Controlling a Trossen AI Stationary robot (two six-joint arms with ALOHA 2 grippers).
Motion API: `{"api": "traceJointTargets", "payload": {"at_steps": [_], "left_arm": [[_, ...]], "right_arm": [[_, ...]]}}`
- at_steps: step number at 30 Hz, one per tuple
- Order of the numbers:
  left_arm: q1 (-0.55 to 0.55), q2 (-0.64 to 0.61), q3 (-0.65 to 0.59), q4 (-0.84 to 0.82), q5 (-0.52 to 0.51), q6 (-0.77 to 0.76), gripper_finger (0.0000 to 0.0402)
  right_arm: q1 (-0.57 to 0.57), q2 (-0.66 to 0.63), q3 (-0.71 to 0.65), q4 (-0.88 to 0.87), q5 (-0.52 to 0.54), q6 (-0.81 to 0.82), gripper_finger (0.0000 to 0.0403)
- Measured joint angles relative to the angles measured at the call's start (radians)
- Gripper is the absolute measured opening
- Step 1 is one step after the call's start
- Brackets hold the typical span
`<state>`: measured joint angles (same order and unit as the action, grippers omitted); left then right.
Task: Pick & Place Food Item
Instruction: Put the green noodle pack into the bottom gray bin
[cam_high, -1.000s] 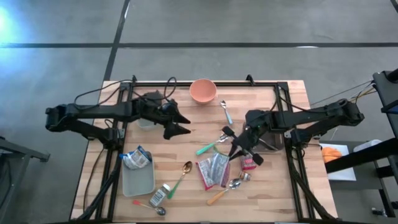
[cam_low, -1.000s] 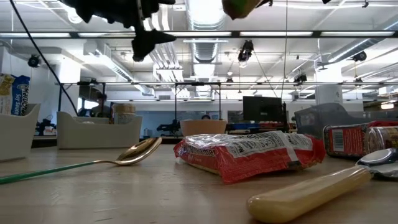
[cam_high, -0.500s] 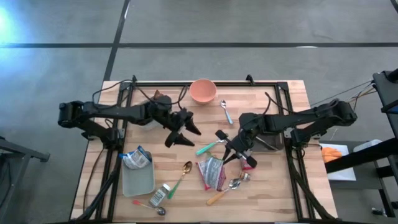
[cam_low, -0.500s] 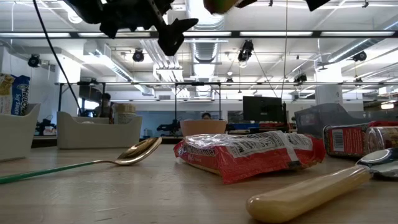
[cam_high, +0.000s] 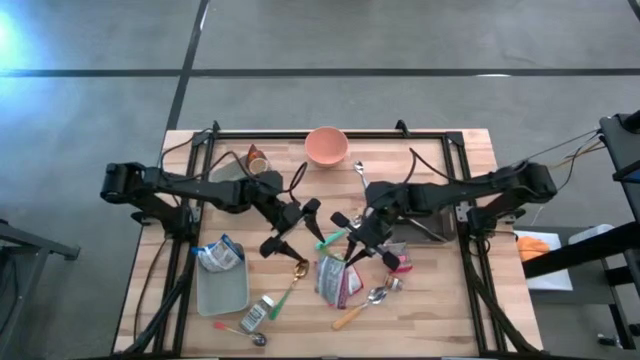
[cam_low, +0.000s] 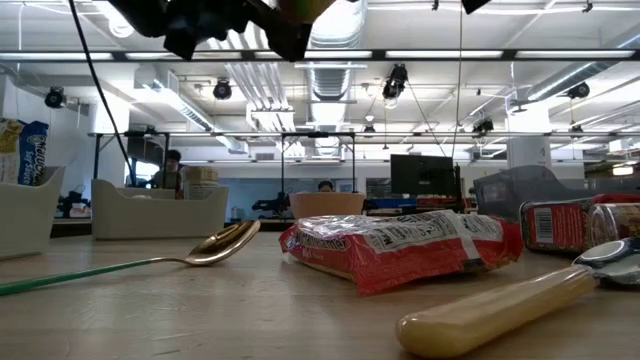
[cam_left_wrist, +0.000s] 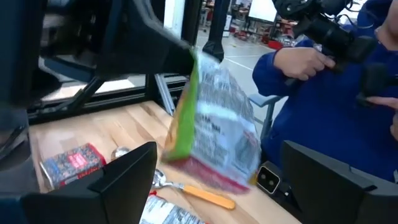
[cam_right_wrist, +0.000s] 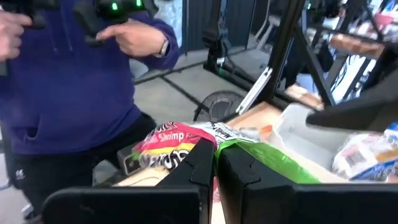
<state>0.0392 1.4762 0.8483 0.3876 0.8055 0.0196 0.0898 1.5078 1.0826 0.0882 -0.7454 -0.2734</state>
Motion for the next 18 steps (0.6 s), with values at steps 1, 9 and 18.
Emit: {"api": "traceJointTargets", "payload": {"at_steps": [1, 9, 18], "left_arm": [[0.000, -0.001, 0.002, 0.001, -0.001, 0.004, 0.0346], [-0.001, -0.001, -0.002, -0.004, -0.003, 0.003, 0.0346], [-0.010, -0.001, -0.002, 0.004, 0.026, -0.087, 0.0346]], "right_arm": [[-0.001, 0.012, 0.017, -0.016, -0.001, -0.008, 0.0008], [-0.004, 0.084, 0.158, -0.110, -0.062, -0.055, 0.0008], [-0.016, 0.131, 0.261, -0.245, -0.059, -0.104, 0.0008]]}}
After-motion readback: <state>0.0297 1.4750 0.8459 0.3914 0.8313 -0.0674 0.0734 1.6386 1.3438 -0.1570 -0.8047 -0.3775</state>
